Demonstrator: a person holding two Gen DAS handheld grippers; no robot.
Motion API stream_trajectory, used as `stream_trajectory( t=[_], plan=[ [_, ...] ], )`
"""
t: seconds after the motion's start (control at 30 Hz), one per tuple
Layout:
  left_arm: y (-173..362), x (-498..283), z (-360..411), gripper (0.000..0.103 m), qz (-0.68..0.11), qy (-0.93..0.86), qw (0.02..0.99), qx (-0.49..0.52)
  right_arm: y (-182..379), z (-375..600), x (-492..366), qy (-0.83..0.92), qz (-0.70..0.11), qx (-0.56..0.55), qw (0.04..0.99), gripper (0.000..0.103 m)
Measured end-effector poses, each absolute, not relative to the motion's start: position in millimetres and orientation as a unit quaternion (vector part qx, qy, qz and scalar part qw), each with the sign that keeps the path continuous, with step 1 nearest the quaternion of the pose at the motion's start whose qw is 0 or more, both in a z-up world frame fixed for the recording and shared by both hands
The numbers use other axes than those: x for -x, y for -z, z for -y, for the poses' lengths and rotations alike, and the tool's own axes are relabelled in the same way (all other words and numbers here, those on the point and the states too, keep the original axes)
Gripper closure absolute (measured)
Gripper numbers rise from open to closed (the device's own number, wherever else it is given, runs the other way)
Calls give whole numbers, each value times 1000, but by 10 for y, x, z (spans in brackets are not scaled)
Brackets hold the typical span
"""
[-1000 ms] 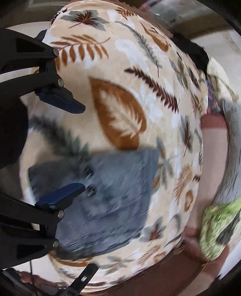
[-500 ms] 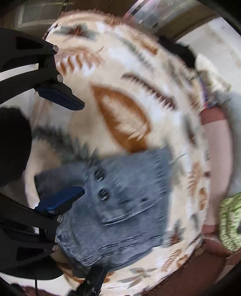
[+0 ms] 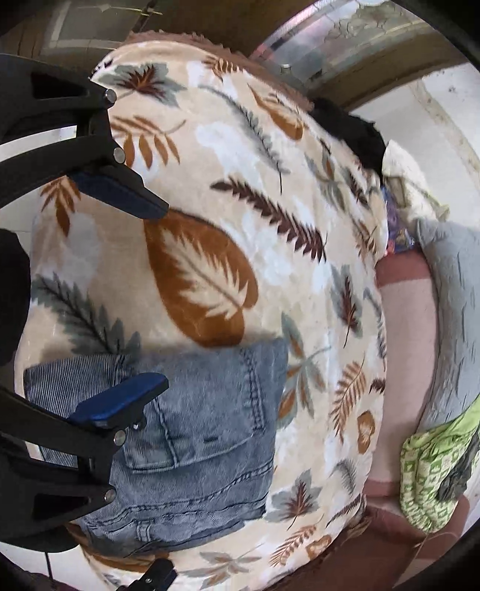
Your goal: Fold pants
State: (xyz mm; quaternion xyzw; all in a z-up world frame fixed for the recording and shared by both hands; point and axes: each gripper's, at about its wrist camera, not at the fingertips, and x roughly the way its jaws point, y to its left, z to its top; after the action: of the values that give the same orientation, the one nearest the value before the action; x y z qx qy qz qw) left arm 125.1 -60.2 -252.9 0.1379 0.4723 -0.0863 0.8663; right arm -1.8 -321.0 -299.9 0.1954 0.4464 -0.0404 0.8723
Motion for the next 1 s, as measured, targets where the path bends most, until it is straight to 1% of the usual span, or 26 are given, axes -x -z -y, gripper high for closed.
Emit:
stream_trajectory(
  t=[0.13, 0.43, 0.7, 1.0],
  plan=[
    [2580, -1267, 657, 18, -478, 88, 863, -135, 2889, 3069, -51, 61, -447, -133, 883, 43],
    [2589, -1310, 705, 18, -467, 70, 870, -142, 2739, 2952, -77, 102, -437, -60, 892, 43],
    [2623, -1333, 695, 18, -475, 73, 864, -150, 2718, 2915, -105, 122, -430, -26, 894, 42],
    [2468, -1253, 711, 18, -461, 79, 872, -143, 2585, 2858, -85, 119, -413, -17, 903, 42]
  ],
)
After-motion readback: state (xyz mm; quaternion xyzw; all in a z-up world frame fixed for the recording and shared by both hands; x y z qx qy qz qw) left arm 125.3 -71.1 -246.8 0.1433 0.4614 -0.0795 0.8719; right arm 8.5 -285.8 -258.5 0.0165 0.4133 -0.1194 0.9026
